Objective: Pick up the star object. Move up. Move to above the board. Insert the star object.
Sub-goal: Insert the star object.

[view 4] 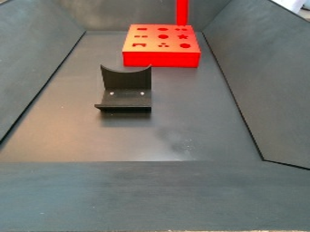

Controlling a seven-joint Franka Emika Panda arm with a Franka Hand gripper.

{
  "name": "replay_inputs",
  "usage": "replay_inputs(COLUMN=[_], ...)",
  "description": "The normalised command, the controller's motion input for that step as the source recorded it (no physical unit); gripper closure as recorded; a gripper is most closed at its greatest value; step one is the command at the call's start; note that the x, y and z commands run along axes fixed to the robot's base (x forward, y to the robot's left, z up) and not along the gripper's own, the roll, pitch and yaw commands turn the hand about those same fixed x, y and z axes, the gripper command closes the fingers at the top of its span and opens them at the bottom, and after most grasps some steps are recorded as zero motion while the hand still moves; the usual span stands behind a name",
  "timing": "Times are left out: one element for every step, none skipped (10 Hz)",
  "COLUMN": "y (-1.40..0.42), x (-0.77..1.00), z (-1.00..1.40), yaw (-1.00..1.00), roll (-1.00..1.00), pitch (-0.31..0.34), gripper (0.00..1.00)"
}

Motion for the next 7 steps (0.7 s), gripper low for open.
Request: replay_inputs(y=[0.00,0.00,0.00,0.00,0.00,-0.08,-0.03], x=[0.00,0.00,0.05,0.07,0.00,0.00,0.00], z=[0.00,-0.37,-0.50,-0.55,-0.02,-0.10,-0.28], yaw=[0.00,0.13,0.33,0.43,0.03,0.00,0.07], roll=[0.01,0.17,0.20,0.23,0.01,0.00,0.07], pitch=[0.000,0.000,-0.009,-0.010,0.000,-0.017,-0.033], gripper=[1.00,1.00,1.00,1.00,1.00,1.00,1.00])
